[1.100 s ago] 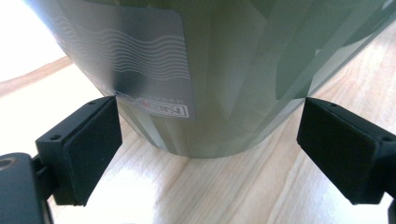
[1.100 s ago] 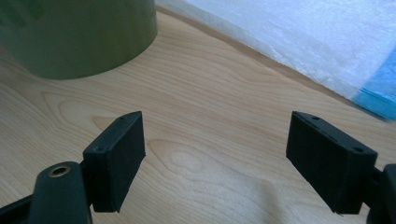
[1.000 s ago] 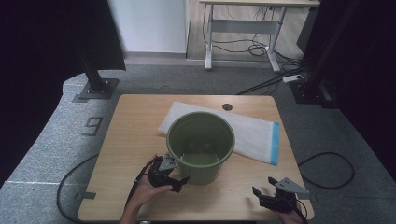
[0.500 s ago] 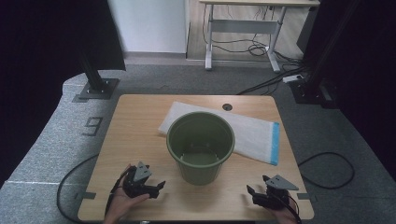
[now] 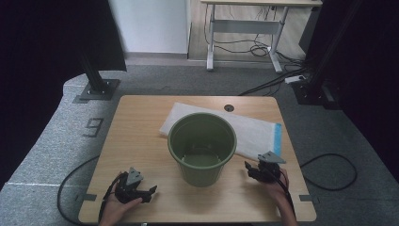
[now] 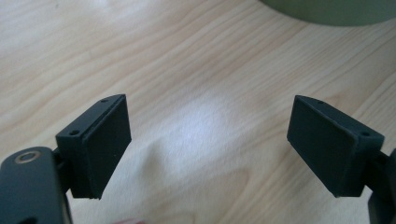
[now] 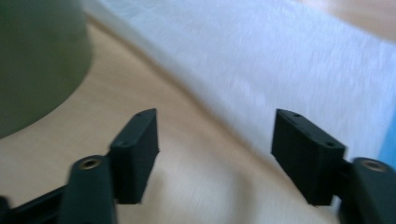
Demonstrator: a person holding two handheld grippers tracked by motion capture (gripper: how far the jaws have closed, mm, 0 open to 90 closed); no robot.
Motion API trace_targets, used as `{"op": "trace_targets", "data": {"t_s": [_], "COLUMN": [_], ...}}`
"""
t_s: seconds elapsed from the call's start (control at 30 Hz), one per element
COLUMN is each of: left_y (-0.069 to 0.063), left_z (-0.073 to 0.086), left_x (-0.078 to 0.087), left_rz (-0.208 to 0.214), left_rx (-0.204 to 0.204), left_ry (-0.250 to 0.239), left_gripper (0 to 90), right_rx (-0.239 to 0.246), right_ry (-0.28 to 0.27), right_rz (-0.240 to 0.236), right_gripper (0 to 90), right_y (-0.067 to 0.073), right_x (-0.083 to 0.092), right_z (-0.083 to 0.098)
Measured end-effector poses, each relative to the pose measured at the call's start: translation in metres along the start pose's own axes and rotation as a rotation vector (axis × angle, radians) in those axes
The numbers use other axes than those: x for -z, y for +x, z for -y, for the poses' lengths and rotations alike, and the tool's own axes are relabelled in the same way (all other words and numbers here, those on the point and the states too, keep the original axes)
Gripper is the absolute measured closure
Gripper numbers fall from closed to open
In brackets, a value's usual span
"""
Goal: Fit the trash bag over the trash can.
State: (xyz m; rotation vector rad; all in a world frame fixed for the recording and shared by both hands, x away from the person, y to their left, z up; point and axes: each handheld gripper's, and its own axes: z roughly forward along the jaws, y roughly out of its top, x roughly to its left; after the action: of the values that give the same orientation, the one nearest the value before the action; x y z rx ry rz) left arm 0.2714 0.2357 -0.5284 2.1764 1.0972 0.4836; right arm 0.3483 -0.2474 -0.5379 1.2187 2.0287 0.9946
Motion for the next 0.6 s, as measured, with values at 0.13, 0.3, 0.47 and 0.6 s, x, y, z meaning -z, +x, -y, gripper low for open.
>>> {"op": "trace_targets", "data": {"t_s": [0.13, 0.3, 0.47, 0.6], "left_y": [0.000, 0.001, 0.001, 0.004], "left_z": [0.002, 0.002, 0.004, 0.002], "left_x": [0.013, 0.019, 0.018, 0.027], "left_rz": [-0.028, -0.033, -0.049, -0.078], "left_rx": [0.027, 0.054, 0.067, 0.094], "left_ry": [-0.043, -0.075, -0.079, -0.118], "left_gripper": [14.2, 14.4, 17.1, 19.1], "right_rx": [0.045, 0.079, 0.002, -0.045], "right_ry": [0.027, 0.095, 0.103, 0.115], "right_rz": [-0.013, -0.023, -0.046, -0.083], "right_gripper": [42.6, 49.6, 63.9, 86.0], "right_y": [-0.002, -0.007, -0.015, -0.024], "right_x": [-0.027, -0.052, -0.055, -0.052], "right_z": [-0.017, -0.022, -0.022, -0.020]}}
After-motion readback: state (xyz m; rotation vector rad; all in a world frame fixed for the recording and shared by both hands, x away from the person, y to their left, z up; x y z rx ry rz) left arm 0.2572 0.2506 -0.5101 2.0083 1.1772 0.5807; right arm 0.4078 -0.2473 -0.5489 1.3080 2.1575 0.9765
